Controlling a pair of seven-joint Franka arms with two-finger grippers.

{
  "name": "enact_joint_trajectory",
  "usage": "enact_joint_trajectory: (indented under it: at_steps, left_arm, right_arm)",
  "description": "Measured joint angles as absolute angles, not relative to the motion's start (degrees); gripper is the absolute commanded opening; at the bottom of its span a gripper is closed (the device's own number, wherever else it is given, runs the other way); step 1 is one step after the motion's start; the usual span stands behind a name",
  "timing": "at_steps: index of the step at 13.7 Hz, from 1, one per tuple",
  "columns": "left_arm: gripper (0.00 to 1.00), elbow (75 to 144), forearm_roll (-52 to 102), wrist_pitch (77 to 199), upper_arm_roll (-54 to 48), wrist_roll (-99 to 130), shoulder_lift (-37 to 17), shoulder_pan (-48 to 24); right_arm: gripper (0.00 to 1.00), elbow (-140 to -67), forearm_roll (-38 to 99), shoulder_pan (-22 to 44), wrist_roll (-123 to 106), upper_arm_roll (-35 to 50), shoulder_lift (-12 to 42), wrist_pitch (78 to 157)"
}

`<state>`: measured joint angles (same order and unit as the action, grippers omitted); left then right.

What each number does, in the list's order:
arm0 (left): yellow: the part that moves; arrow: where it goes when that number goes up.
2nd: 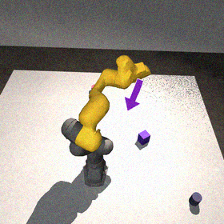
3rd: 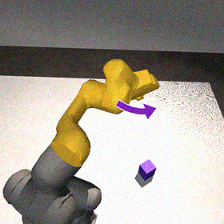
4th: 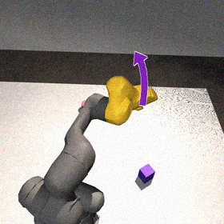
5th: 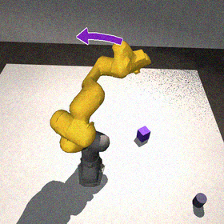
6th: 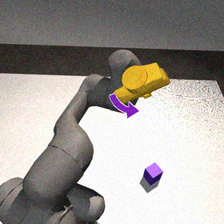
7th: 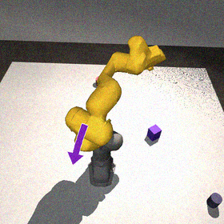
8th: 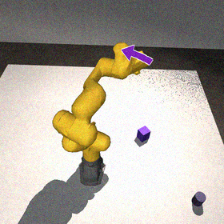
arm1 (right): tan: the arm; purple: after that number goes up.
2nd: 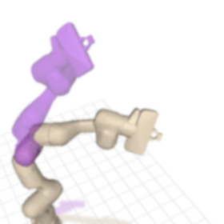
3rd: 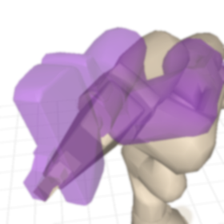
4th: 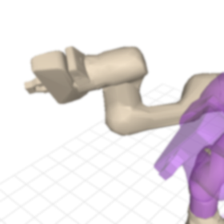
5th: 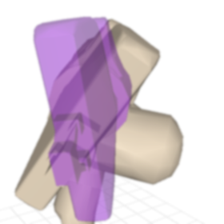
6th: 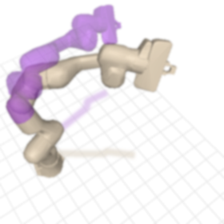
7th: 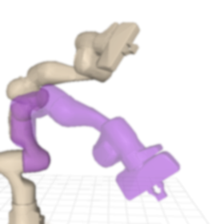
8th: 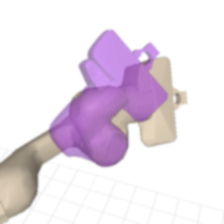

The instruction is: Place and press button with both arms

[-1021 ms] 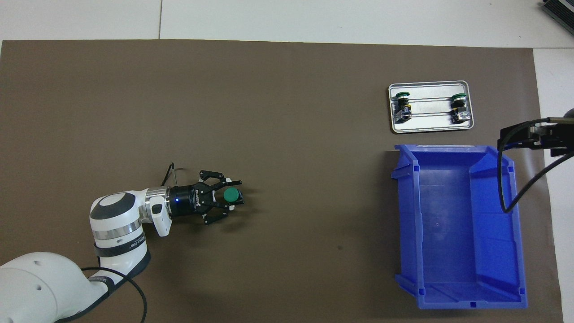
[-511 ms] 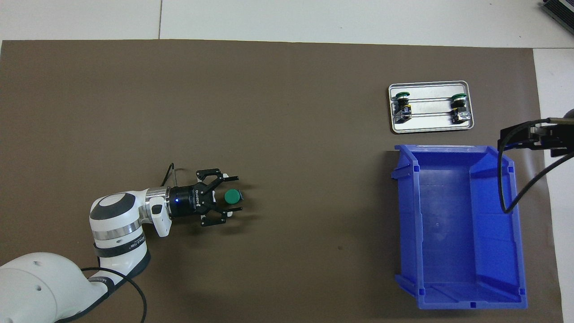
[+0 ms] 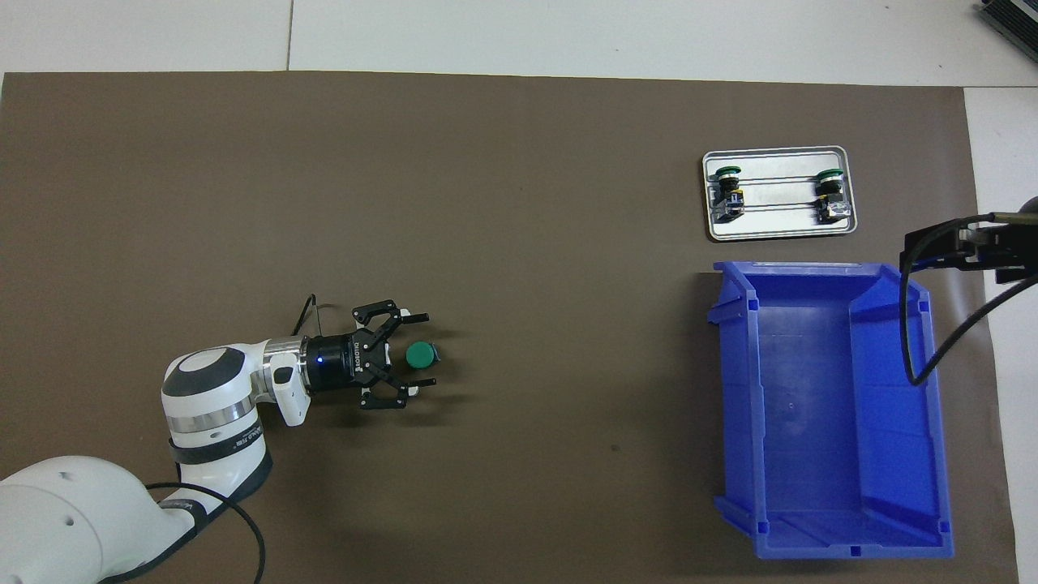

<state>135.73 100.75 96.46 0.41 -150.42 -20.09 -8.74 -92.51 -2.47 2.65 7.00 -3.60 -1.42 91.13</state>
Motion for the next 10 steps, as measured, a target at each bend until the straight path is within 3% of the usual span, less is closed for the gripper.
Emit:
enact_joint_trajectory:
  at_steps: [10]
  left_arm:
    - [1.0,121.7,101.2,95.0,0.4,-116.3,-14.9,-8.7]
  right_arm:
    - [1.0,-92.5,-2.5,2.6,7.0,-3.6,-1.4,91.1]
